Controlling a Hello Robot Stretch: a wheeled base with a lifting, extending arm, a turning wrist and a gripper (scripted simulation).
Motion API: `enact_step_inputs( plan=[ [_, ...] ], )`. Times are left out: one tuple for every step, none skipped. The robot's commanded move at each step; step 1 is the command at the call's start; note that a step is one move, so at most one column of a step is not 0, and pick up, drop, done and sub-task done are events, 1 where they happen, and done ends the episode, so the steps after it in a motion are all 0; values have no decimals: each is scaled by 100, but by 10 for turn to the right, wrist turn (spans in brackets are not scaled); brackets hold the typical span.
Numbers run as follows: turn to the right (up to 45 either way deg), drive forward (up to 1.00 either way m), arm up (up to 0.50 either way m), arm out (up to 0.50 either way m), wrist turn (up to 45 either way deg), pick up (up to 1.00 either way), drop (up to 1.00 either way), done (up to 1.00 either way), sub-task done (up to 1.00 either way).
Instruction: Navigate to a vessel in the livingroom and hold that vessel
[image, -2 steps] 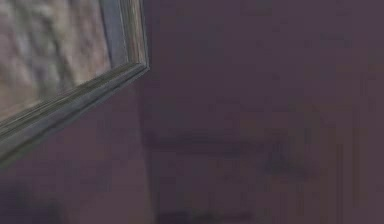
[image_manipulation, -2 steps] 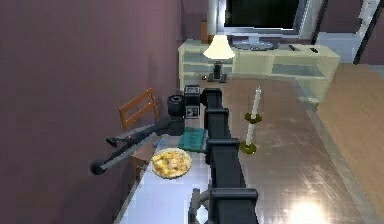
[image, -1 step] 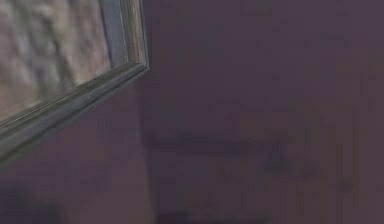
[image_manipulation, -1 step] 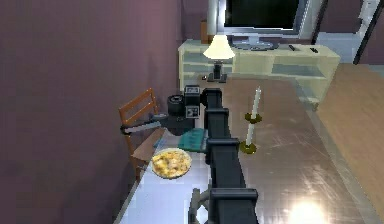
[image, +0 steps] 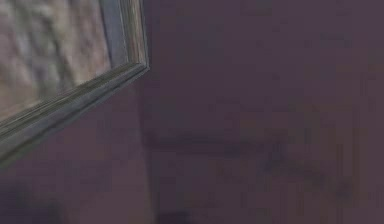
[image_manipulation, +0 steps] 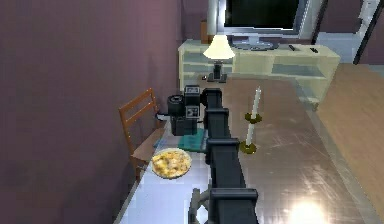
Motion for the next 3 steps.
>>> enact_step_inputs(
  plan=[
    [0, 0, -30, 0, 0, 0, 0, 0, 0],
    [0, 0, 0, 0, 0, 100, 0, 0, 0],
    [0, 0, 10, 0, 0, 0, 0, 0, 0]
  ],
)
